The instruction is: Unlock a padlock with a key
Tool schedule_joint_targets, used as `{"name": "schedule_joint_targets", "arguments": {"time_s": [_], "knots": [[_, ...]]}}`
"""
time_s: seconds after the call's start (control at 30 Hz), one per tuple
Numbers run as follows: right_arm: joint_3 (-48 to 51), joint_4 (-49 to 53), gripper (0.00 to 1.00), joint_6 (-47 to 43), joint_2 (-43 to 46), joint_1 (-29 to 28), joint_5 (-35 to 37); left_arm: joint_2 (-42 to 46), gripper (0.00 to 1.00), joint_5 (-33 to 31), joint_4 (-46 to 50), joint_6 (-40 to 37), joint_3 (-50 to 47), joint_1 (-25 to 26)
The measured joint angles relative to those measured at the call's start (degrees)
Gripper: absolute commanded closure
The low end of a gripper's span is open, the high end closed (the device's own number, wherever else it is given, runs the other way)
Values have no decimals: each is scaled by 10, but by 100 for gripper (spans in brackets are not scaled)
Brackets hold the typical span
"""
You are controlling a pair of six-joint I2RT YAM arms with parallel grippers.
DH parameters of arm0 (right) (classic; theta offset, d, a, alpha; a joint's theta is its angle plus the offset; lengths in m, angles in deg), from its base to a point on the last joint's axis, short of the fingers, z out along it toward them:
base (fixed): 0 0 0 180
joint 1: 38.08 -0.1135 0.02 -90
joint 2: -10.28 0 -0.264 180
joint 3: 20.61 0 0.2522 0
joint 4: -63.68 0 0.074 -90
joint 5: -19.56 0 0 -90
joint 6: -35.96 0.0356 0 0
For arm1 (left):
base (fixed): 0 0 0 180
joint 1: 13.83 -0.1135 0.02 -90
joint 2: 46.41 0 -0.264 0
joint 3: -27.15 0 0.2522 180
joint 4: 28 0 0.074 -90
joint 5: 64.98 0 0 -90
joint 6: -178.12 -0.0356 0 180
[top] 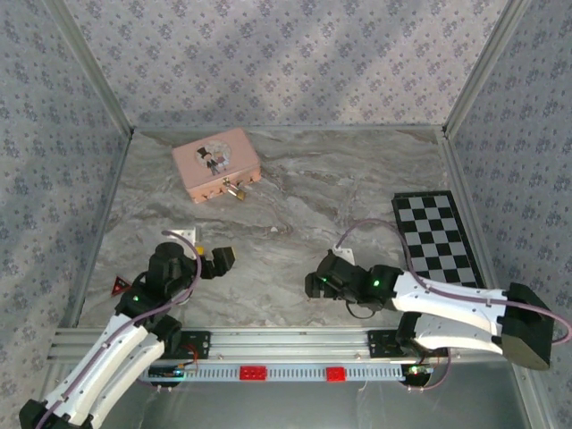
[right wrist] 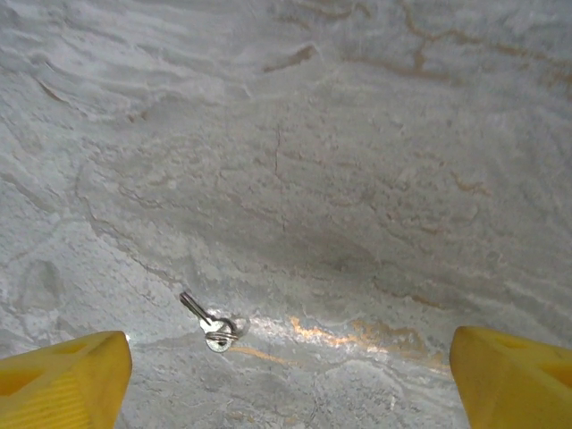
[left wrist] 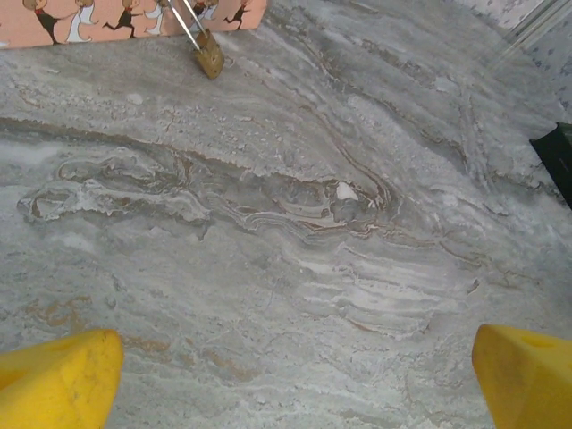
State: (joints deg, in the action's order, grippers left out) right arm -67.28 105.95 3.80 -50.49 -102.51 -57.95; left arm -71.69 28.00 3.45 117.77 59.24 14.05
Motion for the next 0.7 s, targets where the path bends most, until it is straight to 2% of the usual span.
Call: {"name": "schedule_joint_targets", "arguments": {"time_s": [0.4,0.7], "knots": [[-45,0,14,49,-129,-55,-8,5,0,22,-42,0,-35,0],[-66,-4,30,54,-178,-60,-38,13,0,22,-44,2,-35,0]]}}
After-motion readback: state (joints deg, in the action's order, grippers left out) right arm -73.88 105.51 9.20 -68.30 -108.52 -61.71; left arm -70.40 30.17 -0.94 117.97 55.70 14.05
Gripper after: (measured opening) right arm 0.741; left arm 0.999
